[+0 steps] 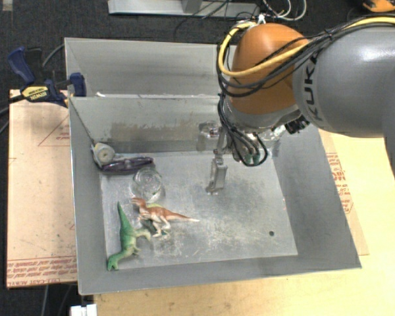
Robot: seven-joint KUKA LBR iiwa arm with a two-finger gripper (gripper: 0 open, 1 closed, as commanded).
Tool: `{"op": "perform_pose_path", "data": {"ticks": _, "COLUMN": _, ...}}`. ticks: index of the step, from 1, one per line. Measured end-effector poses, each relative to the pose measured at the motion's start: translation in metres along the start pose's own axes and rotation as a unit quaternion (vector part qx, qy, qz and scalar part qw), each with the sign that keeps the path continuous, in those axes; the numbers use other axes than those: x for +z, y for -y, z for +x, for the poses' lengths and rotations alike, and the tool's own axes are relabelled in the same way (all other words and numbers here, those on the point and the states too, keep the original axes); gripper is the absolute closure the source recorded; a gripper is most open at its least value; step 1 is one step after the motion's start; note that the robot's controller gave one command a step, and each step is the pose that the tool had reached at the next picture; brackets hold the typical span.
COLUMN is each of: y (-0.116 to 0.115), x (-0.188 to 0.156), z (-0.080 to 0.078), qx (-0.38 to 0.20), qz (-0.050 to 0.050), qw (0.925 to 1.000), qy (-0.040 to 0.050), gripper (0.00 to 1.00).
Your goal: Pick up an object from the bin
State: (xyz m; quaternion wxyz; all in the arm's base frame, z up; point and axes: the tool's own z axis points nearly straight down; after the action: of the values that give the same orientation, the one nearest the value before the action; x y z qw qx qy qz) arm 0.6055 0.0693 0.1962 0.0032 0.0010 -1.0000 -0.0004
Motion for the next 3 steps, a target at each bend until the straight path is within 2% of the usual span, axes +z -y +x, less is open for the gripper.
{"op": "perform_pose_path", "data": {"ticks": 1, "y": 0.000, "x": -0.005, "z": -0.001, "qx": 0.001, "qz": 0.000, "qw": 1.0000, "qy": 0.0040, "gripper": 0.00}}
{"op": "perform_pose_path", "data": {"ticks": 2, "y": -0.043, "x": 0.047, "z": 0.036, "qx": -0.004, "qz": -0.001, "qw": 1.0000, "qy": -0.0027, "gripper": 0.00}}
{"op": "perform_pose_path", "data": {"ticks": 3, "y": -0.078, "x": 0.047, "z": 0.112, "qx": -0.060, "qz": 0.000, "qw": 0.9982, "qy": 0.0018, "gripper": 0.00}}
